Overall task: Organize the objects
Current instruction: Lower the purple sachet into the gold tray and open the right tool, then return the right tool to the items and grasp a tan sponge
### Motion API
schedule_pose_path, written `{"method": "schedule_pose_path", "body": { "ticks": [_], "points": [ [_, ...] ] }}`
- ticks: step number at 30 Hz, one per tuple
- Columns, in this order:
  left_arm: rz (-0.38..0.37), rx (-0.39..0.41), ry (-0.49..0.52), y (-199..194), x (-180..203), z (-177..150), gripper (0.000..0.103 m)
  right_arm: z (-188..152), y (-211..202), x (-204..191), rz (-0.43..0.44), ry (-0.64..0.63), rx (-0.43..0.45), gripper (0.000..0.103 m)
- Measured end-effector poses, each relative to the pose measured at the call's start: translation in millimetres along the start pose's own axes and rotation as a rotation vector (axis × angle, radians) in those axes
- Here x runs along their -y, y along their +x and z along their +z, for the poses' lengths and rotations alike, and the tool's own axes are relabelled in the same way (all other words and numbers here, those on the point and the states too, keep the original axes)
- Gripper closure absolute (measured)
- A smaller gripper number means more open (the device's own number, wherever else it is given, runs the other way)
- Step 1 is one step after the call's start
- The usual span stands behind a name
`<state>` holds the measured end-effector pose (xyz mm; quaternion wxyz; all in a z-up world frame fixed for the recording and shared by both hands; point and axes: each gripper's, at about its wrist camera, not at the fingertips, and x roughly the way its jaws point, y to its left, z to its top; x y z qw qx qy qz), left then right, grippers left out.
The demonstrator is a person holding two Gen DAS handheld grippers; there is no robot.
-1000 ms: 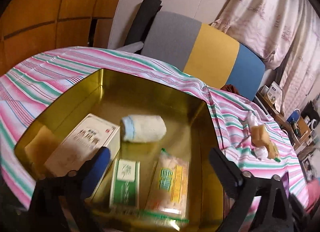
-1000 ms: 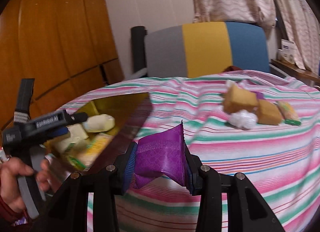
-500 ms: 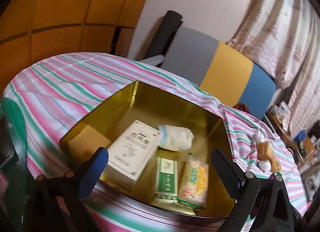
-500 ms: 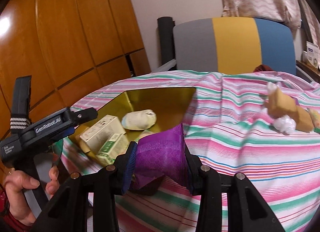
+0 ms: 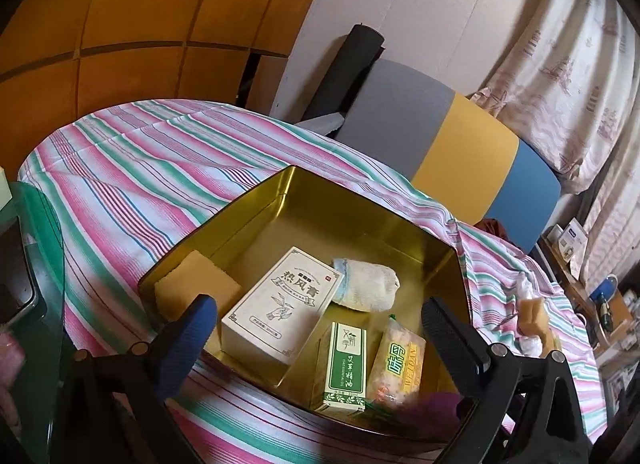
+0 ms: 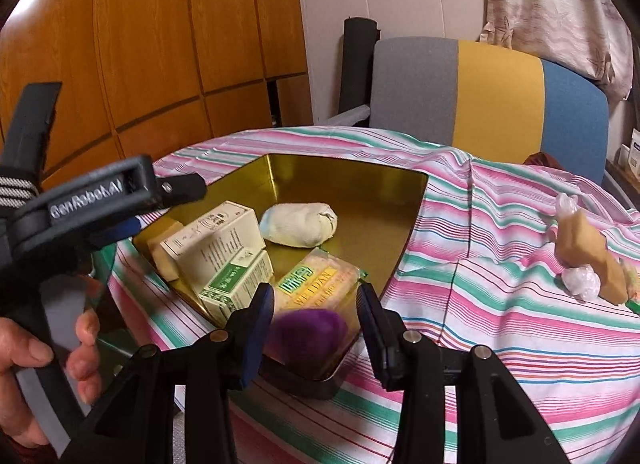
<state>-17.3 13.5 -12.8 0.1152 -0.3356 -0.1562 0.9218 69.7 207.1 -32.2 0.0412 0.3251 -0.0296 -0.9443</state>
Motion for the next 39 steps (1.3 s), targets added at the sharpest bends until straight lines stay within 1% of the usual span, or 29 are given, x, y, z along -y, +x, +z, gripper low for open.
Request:
{"method": "schedule_pose_path", "body": {
  "ticks": [5, 14, 20, 28, 34, 39],
  "points": [
    [-0.004, -0.004, -0.008, -0.6, -0.1, 0.0, 0.000, -2.7, -3.0, 4.2, 0.002, 0.028, -0.001, 0.056],
    [-0.011, -0.009, 0.017, -2.8, 8.3, -4.2, 0.000, -5.0, -8.8, 8.1, 0.002, 0.071, 0.008, 0.056],
    [-0.028, -0.026, 0.037, -2.2, 15.8, -9.2, 0.000, -6.8, -14.1, 20.3, -0.010, 0.116, 0.016, 0.056],
    [-0.089, -0.052, 0.129, -3.2, 41.1, -21.3, 0.000, -12.0, -21.2, 53.5, -0.056, 0.223, 0.014, 0.056],
    [-0.148, -0.072, 0.212, -6.2, 65.0, -36.9, 0.000, -23.8, -26.5, 84.4, -0.106, 0.312, 0.004, 0.056],
    [-0.196, -0.090, 0.284, -11.7, 86.4, -51.4, 0.000, -35.9, -31.5, 112.4, -0.153, 0.362, -0.011, 0.055]
  ]
}}
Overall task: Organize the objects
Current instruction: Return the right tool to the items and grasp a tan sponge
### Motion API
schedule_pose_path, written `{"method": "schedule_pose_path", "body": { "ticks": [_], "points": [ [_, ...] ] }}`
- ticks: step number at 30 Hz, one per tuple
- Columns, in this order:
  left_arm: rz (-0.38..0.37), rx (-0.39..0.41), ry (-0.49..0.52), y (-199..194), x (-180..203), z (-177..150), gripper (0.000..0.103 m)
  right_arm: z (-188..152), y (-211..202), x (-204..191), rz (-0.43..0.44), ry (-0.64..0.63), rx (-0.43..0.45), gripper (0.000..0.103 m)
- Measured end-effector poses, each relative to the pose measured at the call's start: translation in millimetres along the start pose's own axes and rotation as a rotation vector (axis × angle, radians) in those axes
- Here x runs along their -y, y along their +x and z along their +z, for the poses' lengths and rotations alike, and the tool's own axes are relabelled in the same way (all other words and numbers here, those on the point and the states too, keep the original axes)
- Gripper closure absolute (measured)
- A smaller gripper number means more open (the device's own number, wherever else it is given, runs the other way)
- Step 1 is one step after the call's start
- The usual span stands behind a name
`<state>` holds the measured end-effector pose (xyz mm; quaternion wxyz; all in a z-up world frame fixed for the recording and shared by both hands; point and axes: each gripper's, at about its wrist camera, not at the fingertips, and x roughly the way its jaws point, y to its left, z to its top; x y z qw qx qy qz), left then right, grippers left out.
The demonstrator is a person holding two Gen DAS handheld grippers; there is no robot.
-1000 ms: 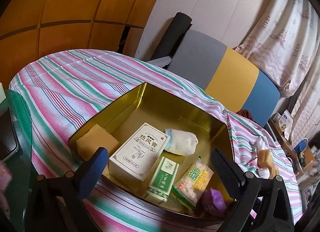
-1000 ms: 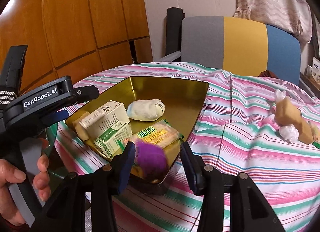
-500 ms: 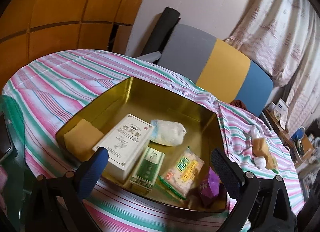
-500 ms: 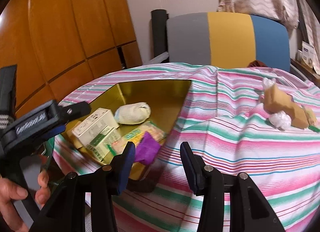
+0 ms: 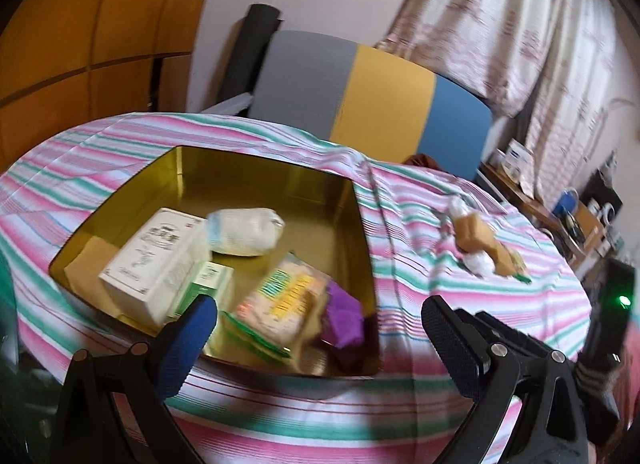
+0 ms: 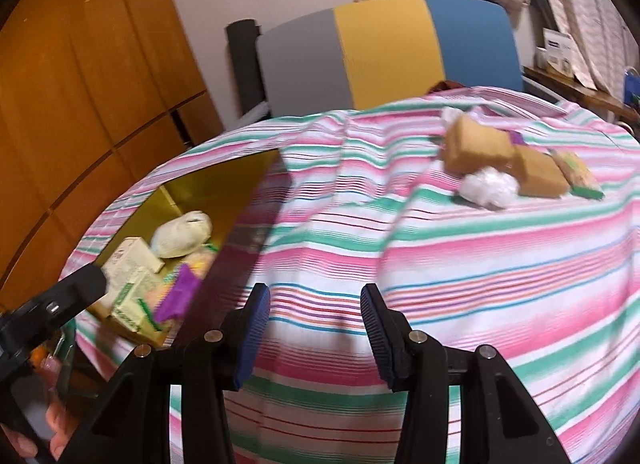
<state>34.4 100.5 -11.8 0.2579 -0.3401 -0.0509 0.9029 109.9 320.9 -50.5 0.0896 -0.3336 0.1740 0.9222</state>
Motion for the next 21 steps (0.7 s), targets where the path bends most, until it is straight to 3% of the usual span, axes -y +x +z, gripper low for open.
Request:
{"method": "schedule_pose_path", "body": {
  "ticks": [2, 9, 10, 13, 17, 21],
  "points": [
    [-0.024, -0.006, 0.027, -0.3, 9.9, -2.1, 0.000, -0.8, -0.8, 18.5, -0.033, 0.034, -0.002, 0.048],
    [-0.099, -0.070, 0.122, 8.8, 50.6, -10.1, 0.000, 6.2, -8.3, 93.3, -0.158, 0.178, 0.022, 0.047],
    [-0.108, -0.078, 0.139, 10.5, 56.6, -11.5, 0.000, 9.1, -8.1, 103.2, -0.180, 0.188, 0.022, 0.044],
    [-0.125, -0.111, 0.182, 18.0, 74.4, -15.3, 0.000, 19.8, -7.4, 139.3, -0.237, 0.248, 0.020, 0.017],
    [-0.142, -0.153, 0.196, 26.9, 91.1, -19.0, 0.000, 41.7, -7.5, 181.6, -0.273, 0.315, 0.041, 0.017],
    [-0.148, -0.192, 0.210, 35.4, 104.0, -23.1, 0.000, 70.2, 4.4, 200.4, -0.284, 0.295, 0.046, 0.017]
  ]
}}
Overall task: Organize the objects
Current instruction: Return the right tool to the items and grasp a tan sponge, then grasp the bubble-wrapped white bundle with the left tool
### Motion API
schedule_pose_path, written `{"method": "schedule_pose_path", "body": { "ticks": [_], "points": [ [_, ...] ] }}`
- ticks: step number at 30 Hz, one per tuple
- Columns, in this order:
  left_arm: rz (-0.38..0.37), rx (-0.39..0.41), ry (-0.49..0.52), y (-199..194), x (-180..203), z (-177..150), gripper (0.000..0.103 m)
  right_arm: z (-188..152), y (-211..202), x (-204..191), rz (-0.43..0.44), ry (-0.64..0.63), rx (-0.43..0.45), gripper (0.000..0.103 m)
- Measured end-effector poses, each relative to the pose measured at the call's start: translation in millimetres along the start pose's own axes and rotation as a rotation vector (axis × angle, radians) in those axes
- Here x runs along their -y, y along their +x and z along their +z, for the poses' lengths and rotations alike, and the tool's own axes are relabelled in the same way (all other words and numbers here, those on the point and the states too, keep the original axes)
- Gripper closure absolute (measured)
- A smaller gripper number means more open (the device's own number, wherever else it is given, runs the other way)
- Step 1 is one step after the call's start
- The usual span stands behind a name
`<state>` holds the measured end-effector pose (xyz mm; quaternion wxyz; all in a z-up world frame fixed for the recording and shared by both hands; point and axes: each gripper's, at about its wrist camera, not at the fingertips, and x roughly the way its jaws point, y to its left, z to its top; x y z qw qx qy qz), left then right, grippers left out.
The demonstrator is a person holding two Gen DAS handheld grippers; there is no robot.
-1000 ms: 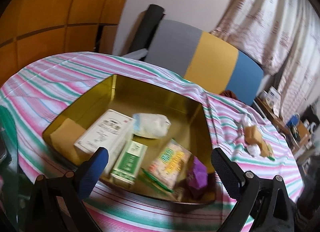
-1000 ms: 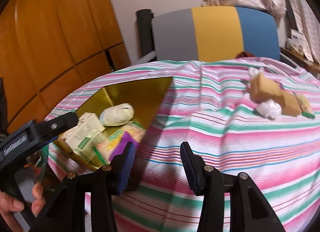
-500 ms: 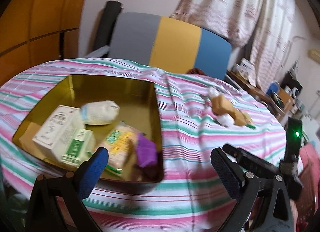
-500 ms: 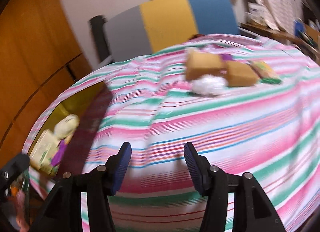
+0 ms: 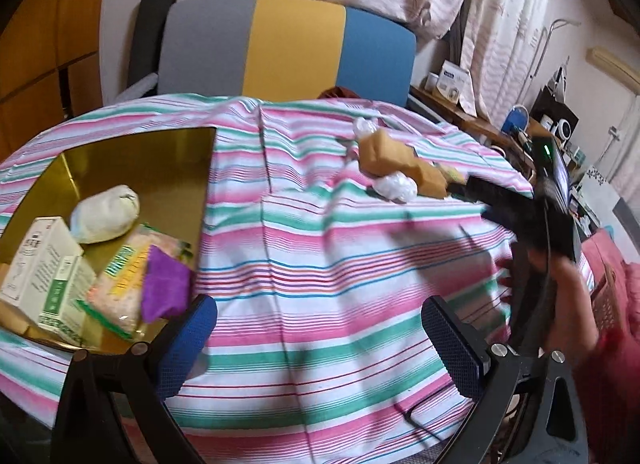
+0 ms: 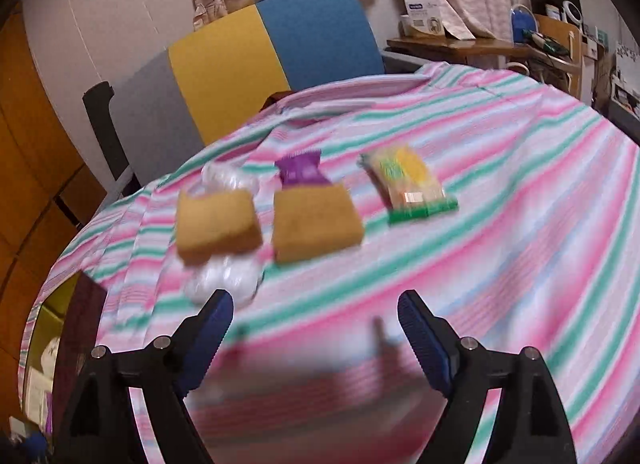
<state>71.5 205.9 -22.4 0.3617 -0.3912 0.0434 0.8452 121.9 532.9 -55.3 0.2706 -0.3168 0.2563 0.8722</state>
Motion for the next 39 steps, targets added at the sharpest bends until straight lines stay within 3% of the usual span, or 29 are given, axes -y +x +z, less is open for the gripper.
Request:
{"method": "schedule_pose_path", "body": {
  "ticks": [9, 13, 15, 16, 17, 22, 29, 33, 39],
  "points": [
    [0.035, -0.023, 0.010, 11.9, 6.7, 0.9, 0.000, 34.8, 55.3, -6.2, -0.060, -0.078, -0.004, 0.017],
    [0.049, -0.041, -0.007, 17.7, 2.0, 0.9, 0.000, 35.5, 73.7, -2.8, -0.026, -0.067, -0.025, 0.017],
    [0.056, -0.047, -0.011, 20.3, 1.0, 0.8, 0.000, 34.1, 80.1, -2.3, -0.019, -0.063, -0.040, 0.024],
    [0.057, -0.048, -0.013, 21.5, 1.0, 1.1, 0.000, 33.3, 82.3, -2.6, -0.017, -0.066, -0.047, 0.033],
    [0.058, -0.050, -0.015, 23.2, 1.5, 1.7, 0.000, 32.3, 83.5, -3.3, -0.018, -0.070, -0.051, 0.033],
    [0.059, -0.045, -0.011, 30.3, 8.8, 11.7, 0.000, 33.7, 72.6, -3.8, -0.025, -0.078, -0.017, 0.035],
    [0.061, -0.017, 0.011, 44.3, 21.5, 34.9, 0.000, 10.8, 35.2, -9.6, -0.041, -0.197, -0.005, 0.035],
    [0.061, -0.006, 0.029, 60.1, 35.8, 51.0, 0.000, -2.2, 20.4, 3.7, -0.113, -0.183, 0.028, 0.035],
    [0.051, -0.022, 0.090, 103.7, 67.5, 75.9, 0.000, -11.2, 15.7, 35.1, -0.138, -0.034, 0.065, 0.035]
  ]
}}
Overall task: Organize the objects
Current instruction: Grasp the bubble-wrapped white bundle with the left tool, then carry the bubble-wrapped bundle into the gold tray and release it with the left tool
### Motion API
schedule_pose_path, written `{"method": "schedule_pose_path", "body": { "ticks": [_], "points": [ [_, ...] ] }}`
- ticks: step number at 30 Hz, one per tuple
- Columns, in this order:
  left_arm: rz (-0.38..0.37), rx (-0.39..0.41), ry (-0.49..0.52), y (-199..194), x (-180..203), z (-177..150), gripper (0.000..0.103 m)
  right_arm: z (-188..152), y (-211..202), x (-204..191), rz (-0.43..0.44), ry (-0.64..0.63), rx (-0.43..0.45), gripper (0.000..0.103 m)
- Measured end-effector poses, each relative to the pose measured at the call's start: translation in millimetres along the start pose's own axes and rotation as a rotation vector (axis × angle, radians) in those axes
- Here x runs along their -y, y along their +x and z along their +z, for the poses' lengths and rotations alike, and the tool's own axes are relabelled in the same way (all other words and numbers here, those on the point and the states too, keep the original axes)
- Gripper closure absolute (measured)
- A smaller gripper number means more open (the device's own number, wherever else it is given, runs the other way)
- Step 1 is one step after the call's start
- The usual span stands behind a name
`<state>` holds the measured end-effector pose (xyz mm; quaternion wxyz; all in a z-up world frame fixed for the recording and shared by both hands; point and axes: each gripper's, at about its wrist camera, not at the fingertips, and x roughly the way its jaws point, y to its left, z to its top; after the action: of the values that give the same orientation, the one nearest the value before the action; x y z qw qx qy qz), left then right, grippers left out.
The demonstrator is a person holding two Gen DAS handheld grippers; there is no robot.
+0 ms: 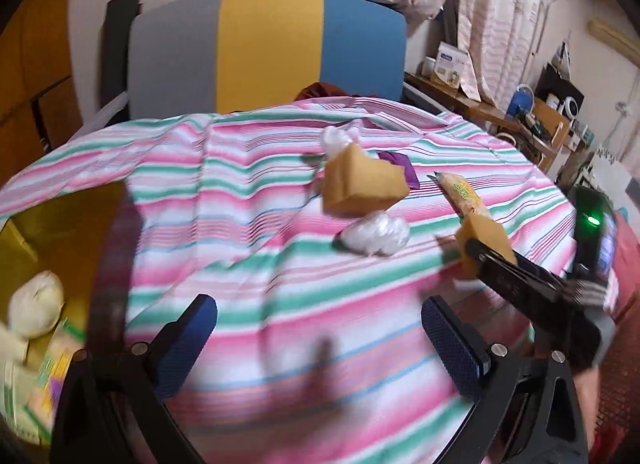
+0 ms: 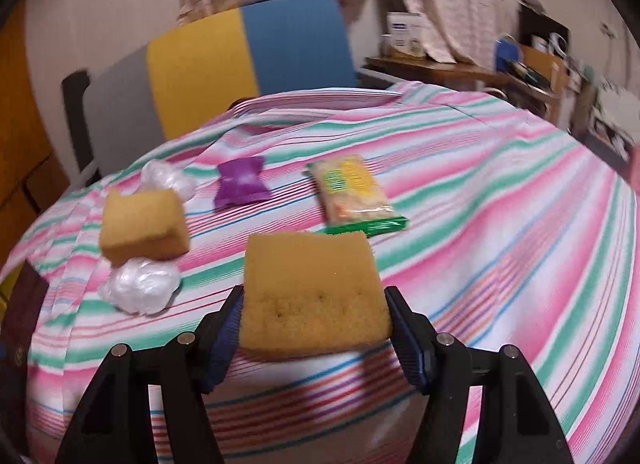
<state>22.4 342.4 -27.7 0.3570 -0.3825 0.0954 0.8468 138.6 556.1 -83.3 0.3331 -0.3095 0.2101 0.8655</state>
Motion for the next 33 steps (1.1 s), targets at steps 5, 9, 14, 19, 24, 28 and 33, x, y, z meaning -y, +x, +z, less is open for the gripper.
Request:
{"method": "schedule_pose_path", "body": {
  "ticks": [5, 9, 14, 19, 24, 28, 33],
  "points": [
    [0.036, -0.031, 0.058, 44.4, 24.8, 20.1, 0.000, -2.4, -5.8, 14.9, 0.011, 0.074, 0.037, 0.034],
    [0.026, -0.042, 0.042, 70.2, 33.5, 28.4, 0.000, -4.9, -8.2, 19.0, 0.000, 0.109, 0.054, 0.034],
    [0.055, -0.016, 0.086, 93.1, 44.4, 38.4, 0.000, -6.4, -9.0, 17.8, -0.012, 0.103, 0.065, 0.034],
    [0.016, -0.085, 0.083, 118.7, 34.7, 37.1, 0.030, -7.0, -8.4, 16.4, -0.017, 0.093, 0.067, 0.034],
    [-0.019, -0.035, 0.060, 108.7, 24.4, 31.9, 0.041, -7.3, -8.8, 16.2, -0.020, 0.097, 0.072, 0.034],
    [-0.009, -0.005, 0.035, 97.0, 12.6, 23.5, 0.042, -7.2, -10.7, 14.9, -0.026, 0.090, 0.082, 0.034],
    [0.025, 0.064, 0.027, 68.6, -4.3, 1.4, 0.042, -7.5, -16.5, 10.9, -0.025, 0.068, 0.115, 0.034]
  ]
}}
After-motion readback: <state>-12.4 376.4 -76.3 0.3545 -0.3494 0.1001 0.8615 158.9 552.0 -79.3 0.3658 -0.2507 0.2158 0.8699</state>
